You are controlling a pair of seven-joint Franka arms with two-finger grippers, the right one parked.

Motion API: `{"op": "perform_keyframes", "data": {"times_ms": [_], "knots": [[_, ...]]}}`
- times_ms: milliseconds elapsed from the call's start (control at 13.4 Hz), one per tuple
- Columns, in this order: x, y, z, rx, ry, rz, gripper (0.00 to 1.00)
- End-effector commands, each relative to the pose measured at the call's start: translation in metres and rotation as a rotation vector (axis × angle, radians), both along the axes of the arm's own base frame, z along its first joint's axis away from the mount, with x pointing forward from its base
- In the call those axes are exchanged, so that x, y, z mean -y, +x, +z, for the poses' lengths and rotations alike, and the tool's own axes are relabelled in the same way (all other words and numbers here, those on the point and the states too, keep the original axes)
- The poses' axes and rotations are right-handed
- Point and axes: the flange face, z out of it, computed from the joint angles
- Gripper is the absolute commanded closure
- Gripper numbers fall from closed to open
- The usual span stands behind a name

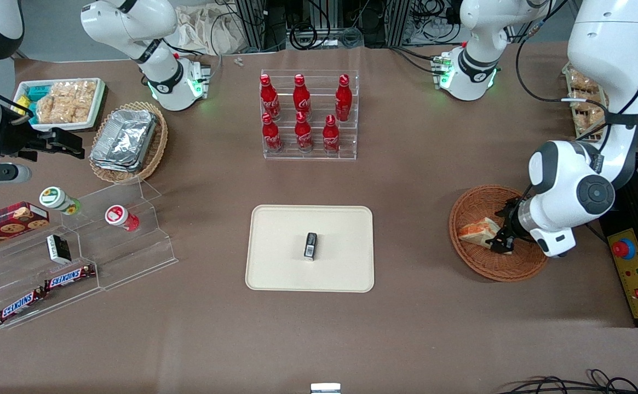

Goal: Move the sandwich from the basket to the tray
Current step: 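Close the left gripper on the wrapped sandwich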

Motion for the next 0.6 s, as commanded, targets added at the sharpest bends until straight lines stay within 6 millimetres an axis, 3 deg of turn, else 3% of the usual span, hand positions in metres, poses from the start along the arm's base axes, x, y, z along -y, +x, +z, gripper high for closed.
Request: {"op": "perform_keyframes", "data": {"times_ms": [0,150,224,449,523], "knots": [[0.003,-0.006,-0.011,0.033,0.023,0.031,0.09],[0.004,-0.008,-0.018,0.027,0.021,0.032,0.17],[0.005,-0.007,-0.019,0.025,0.020,0.032,0.26],[0.007,-0.005,-0.007,0.024,0.026,0.052,0.72],[0.011,-0.007,0.002,0.011,0.034,0.043,0.83]]}}
